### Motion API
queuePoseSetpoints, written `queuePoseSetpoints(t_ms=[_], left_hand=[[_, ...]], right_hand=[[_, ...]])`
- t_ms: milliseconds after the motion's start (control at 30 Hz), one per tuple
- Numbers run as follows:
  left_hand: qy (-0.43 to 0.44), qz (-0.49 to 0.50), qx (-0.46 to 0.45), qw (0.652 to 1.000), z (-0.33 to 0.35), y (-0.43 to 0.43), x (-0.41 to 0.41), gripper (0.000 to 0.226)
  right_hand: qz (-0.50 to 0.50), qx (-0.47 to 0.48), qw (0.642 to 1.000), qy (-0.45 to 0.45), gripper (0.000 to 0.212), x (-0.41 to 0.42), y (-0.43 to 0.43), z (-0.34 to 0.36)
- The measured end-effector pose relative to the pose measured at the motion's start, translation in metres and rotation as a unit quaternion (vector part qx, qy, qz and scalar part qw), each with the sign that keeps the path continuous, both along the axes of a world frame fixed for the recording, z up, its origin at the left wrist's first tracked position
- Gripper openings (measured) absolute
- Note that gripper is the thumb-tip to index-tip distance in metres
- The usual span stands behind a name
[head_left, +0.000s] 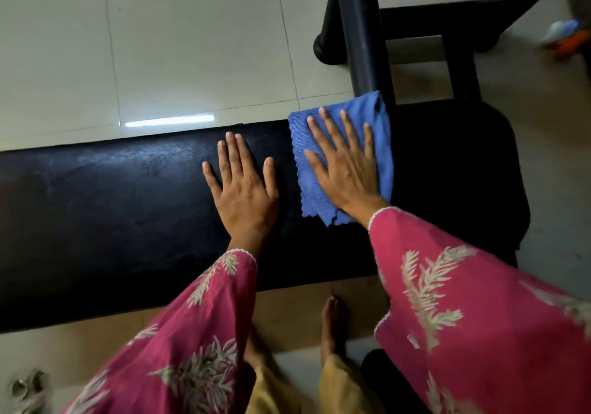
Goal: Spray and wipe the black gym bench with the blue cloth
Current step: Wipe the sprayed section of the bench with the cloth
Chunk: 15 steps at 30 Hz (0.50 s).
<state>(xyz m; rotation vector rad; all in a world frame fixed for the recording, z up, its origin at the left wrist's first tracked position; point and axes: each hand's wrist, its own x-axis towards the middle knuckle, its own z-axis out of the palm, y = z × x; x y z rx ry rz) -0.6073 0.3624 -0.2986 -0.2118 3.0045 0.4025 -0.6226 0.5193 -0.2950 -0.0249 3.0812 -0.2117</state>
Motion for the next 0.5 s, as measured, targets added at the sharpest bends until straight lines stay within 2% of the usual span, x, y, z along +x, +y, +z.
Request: queuePoseSetpoints(t_ms=[33, 133, 167, 300, 333, 433, 500], left_hand=[[0.000, 0.000, -0.001, 1.000, 0.000, 0.000, 0.000, 0.072], [0.000, -0.001, -0.003, 1.000, 0.000, -0.001, 0.000, 0.073], [0.001, -0.002, -0.004, 1.000, 0.000, 0.000, 0.001, 0.073], [-0.005, -0.005, -0.002, 1.000, 0.001, -0.001, 0.000, 0.073], [-0.006, -0.008, -0.002, 1.000, 0.001, -0.002, 0.000, 0.072], [-0.010, -0.013, 0.001, 1.000, 0.001, -0.002, 0.001, 0.067], [-0.011, -0.017, 0.001, 1.000, 0.001, 0.000, 0.001, 0.064]], right_hand=[[0.010, -0.002, 1.000, -0.006, 0.060, -0.005, 0.010, 0.002], [-0.117, 0.004, 0.993, 0.030, 0.059, -0.007, 0.011, -0.001], [-0.131, 0.006, 0.991, 0.040, 0.057, -0.001, 0.001, -0.003], [0.033, 0.007, 0.999, 0.026, 0.055, 0.022, 0.010, -0.001], [0.026, 0.004, 0.999, 0.030, 0.055, 0.021, 0.022, 0.001], [-0.126, 0.007, 0.991, 0.041, 0.056, 0.024, 0.025, 0.001], [-0.139, 0.013, 0.990, 0.034, 0.056, 0.040, 0.009, 0.001]])
